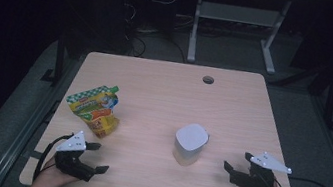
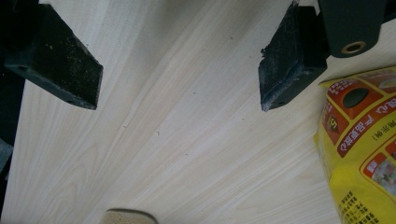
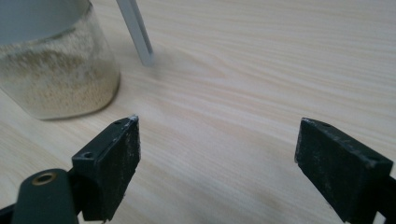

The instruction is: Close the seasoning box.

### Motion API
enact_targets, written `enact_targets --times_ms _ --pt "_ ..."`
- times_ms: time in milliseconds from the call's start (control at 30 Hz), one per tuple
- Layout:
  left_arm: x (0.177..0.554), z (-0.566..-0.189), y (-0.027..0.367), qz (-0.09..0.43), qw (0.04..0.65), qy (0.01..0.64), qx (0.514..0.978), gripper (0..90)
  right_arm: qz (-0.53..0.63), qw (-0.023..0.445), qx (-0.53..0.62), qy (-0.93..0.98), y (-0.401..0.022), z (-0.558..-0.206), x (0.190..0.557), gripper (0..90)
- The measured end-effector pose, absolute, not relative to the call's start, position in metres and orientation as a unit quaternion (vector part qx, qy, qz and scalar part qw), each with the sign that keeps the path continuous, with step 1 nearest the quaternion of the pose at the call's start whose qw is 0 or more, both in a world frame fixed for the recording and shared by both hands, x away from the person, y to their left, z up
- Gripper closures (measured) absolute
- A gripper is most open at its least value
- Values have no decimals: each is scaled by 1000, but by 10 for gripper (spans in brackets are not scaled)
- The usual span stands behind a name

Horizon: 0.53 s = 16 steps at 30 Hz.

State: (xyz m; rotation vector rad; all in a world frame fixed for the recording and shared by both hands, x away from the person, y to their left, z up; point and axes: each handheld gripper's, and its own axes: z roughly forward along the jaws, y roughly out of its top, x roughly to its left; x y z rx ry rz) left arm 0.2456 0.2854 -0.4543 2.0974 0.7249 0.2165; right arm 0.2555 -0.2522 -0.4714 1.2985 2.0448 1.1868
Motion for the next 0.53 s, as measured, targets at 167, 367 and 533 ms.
enact_targets --times_ms 167,367,533 --pt "247 -455 285 87 436 295 846 136 422 220 468 745 -251 -474 257 135" --pt "247 -456 286 86 434 297 846 136 422 219 465 747 -249 -475 258 135" --pt "248 -456 285 87 434 297 846 136 424 220 465 745 -249 -475 258 135"
